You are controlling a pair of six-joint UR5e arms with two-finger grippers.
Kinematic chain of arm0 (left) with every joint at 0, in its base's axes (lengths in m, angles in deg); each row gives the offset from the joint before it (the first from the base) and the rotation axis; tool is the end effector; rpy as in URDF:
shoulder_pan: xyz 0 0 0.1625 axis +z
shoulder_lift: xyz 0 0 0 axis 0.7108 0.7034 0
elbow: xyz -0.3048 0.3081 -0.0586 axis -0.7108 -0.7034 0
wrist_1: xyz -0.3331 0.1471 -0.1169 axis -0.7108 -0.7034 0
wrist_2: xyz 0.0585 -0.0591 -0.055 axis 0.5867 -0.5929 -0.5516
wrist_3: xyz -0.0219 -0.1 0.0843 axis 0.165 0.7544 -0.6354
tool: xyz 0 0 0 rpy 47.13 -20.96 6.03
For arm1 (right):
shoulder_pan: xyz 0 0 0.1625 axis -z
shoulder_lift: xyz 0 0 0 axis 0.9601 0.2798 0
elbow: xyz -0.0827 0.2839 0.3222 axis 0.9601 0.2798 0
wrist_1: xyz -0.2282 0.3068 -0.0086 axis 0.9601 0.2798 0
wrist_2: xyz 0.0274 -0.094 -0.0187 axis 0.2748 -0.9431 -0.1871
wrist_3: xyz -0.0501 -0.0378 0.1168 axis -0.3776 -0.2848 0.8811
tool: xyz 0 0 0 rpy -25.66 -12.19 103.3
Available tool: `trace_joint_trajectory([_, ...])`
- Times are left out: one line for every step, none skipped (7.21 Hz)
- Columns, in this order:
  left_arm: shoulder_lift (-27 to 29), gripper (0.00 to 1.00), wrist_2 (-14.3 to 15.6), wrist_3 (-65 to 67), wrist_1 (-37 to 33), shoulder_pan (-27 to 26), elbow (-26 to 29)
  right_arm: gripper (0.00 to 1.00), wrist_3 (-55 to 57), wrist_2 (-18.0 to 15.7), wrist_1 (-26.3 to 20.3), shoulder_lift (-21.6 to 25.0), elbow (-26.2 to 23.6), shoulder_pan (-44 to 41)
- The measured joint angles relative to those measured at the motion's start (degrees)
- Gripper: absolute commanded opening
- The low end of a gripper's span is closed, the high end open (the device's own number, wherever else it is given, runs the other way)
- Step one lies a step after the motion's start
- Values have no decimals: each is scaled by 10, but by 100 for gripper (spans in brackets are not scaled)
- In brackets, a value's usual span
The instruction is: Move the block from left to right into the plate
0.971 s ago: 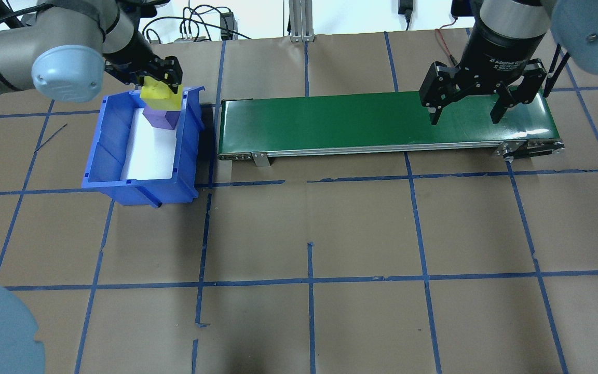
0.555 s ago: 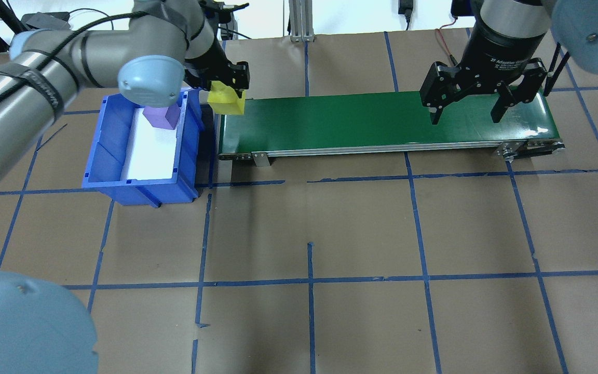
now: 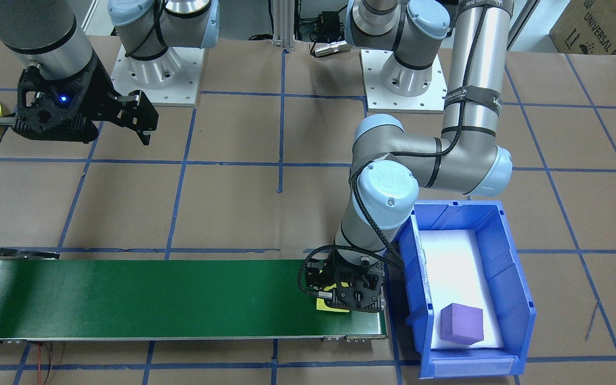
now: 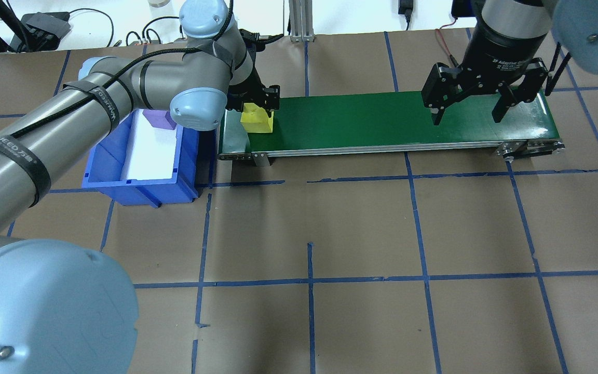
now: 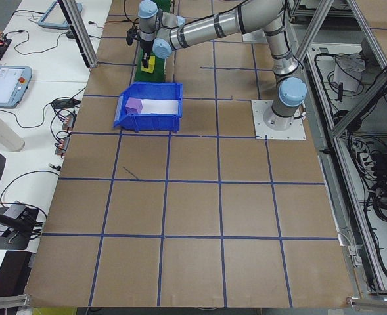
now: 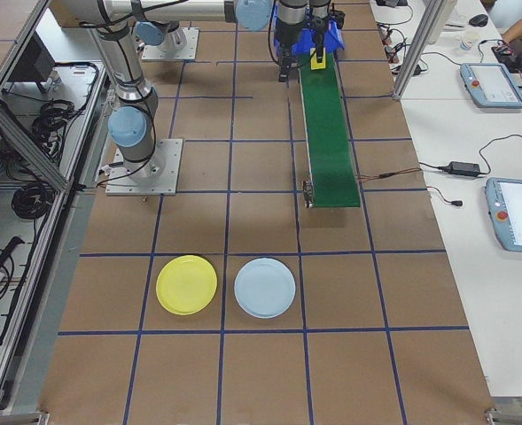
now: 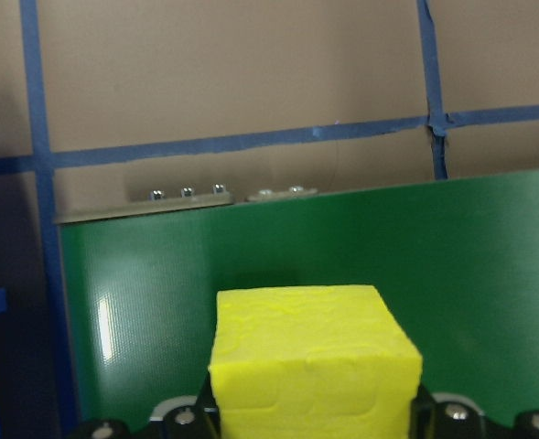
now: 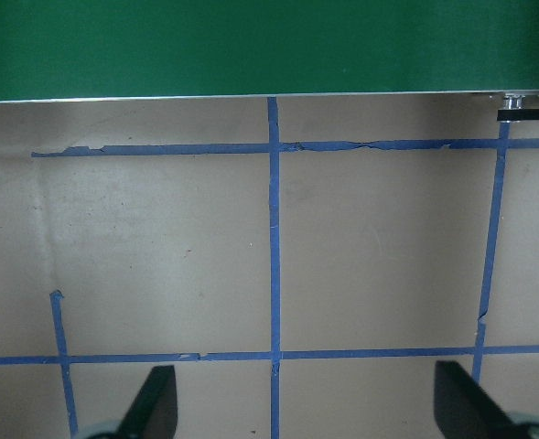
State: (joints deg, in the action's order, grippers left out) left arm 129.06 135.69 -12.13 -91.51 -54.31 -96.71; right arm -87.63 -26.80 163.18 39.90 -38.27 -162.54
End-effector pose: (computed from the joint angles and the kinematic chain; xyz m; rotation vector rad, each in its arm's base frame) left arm -0.2517 -0.6342 0.2601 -0.1391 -3.0419 0.2313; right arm 0.1220 -0.4706 0.4611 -0.0095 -3.1310 -0.1208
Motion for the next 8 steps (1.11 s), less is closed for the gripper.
trace_joint_trajectory([0, 100, 0, 1, 0, 0, -1, 100, -2, 0, 0, 0, -1, 4])
trace_joint_trajectory([-3, 100, -1, 2, 0, 0, -1, 100, -3, 1, -1, 0, -2, 6])
trace_joint_trajectory([-14, 100, -9, 4, -1, -1, -1, 100, -4, 1, -1, 0, -3, 7])
trace_joint_trajectory([-32, 100, -25, 4, -2, -1, 0, 100, -4, 1, -1, 0, -3, 8])
trace_joint_trajectory([-53, 100, -36, 4, -2, 3, 1, 100, -4, 1, -1, 0, -3, 8])
trace_joint_trajectory([-68, 100, -40, 2, -2, 18, 1, 100, -7, 1, 0, -1, -4, 8])
trace_joint_trajectory([-75, 100, -40, -17, -2, 49, -1, 100, -32, 3, 11, -4, -5, 9])
trace_joint_trajectory([-75, 100, -41, -45, -5, 84, 0, 100, -67, 6, 34, -11, -5, 9])
